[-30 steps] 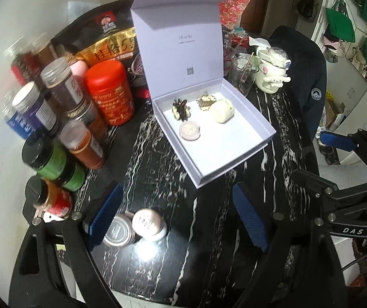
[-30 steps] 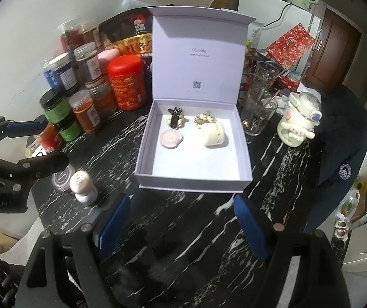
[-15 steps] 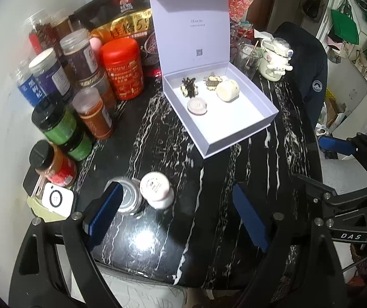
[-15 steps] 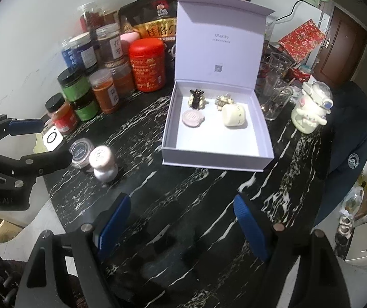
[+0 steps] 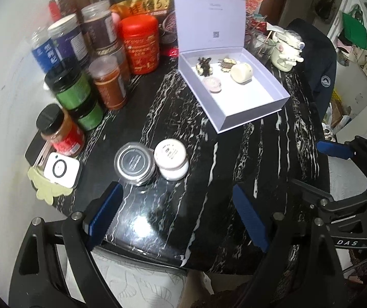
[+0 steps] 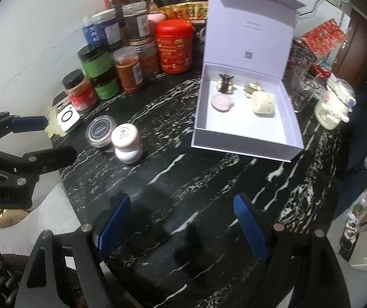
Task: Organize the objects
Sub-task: 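Withdraw both tools from the box toward the dark-lidded and white-and-pink jars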
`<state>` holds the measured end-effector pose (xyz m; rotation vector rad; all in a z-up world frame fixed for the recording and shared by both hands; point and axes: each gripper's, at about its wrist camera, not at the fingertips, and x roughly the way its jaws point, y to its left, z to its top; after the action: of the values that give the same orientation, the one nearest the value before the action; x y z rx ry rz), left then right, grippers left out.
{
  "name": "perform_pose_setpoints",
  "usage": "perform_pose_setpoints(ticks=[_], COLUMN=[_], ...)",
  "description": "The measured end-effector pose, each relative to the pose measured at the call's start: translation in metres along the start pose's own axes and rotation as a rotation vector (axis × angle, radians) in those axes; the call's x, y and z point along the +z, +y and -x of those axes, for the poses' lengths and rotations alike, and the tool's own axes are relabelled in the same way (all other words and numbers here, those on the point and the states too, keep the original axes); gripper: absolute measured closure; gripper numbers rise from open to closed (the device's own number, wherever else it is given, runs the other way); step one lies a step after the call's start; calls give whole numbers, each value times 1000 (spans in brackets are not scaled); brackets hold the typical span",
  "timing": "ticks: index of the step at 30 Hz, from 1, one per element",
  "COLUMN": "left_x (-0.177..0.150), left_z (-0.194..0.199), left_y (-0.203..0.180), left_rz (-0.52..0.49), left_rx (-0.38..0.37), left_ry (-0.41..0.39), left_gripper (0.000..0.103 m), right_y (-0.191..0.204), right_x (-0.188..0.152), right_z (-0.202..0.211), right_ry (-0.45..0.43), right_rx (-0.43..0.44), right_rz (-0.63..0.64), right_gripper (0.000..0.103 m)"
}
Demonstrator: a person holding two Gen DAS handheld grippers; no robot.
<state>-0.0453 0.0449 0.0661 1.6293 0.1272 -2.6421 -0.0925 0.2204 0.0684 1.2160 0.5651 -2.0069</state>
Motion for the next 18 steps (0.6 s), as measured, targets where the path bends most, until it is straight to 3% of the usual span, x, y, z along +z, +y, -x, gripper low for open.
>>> perform_pose_setpoints(ticks=[18], left_x=[-25], left_z=[-9], left_y=[44], left_rz=[146], left_rx=[46], left_ry=[46], left_gripper=[16], right_y=[38], right_x=[18], right_z=[-30], right_ry=[41], right_rx=[113], right_rz=[118], right_gripper=[19])
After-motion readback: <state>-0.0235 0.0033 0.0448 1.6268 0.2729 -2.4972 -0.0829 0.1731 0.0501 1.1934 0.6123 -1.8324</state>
